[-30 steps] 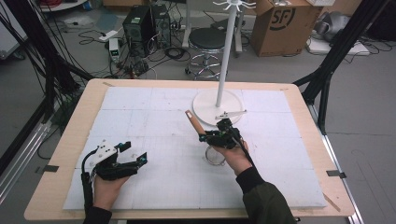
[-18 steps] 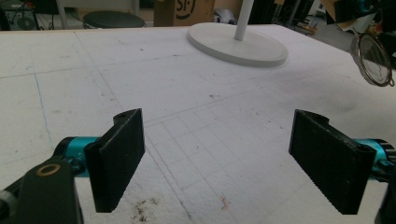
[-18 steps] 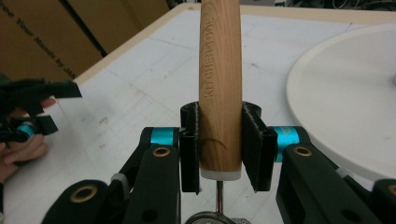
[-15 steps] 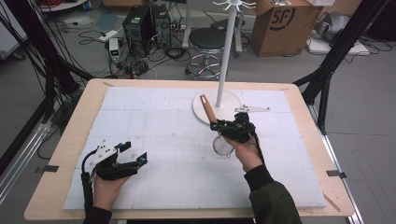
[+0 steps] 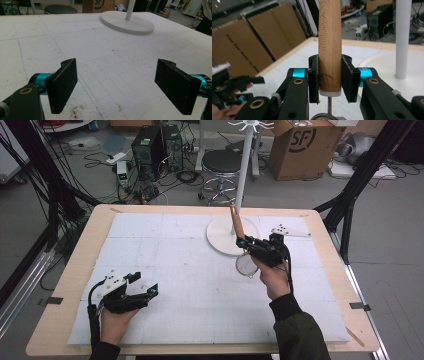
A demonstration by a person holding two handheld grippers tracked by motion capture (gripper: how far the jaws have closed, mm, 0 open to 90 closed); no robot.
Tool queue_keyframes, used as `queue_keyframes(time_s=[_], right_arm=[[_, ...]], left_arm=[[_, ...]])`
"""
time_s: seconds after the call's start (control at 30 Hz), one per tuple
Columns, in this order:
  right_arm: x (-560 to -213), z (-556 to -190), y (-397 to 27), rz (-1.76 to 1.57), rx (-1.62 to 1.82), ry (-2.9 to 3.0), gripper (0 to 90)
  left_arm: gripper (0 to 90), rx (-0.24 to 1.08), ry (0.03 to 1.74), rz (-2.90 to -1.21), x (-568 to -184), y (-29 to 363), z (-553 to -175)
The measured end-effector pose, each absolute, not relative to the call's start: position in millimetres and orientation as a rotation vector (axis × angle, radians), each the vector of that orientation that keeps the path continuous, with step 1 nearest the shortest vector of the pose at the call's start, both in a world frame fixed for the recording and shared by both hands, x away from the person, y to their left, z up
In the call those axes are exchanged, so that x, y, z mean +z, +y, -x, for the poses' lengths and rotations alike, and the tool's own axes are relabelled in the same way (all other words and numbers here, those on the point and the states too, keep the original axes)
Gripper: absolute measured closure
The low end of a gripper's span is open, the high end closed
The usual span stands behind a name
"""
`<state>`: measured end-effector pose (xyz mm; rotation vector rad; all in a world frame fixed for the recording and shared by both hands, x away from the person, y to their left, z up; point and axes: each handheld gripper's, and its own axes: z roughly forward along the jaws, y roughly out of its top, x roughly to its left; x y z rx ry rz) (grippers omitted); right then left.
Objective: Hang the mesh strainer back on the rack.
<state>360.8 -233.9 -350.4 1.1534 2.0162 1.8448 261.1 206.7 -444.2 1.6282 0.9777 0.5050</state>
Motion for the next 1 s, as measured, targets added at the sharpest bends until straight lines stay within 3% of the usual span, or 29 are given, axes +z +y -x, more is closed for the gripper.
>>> queue_keyframes(time_s=[0.37, 1.0], right_arm=[[-332.5, -365.1, -251.2, -1.125, 1.989, 1.807, 70.9], [-264.5, -396.6, -242.5, -1.073, 2.078, 1.704, 70.9]], left_arm=[[18.9, 0.500, 0.976, -1.622, -445.0, 206.5, -263.4], [18.9, 0.495, 0.989, -1.626, -447.1, 207.1, -265.2]])
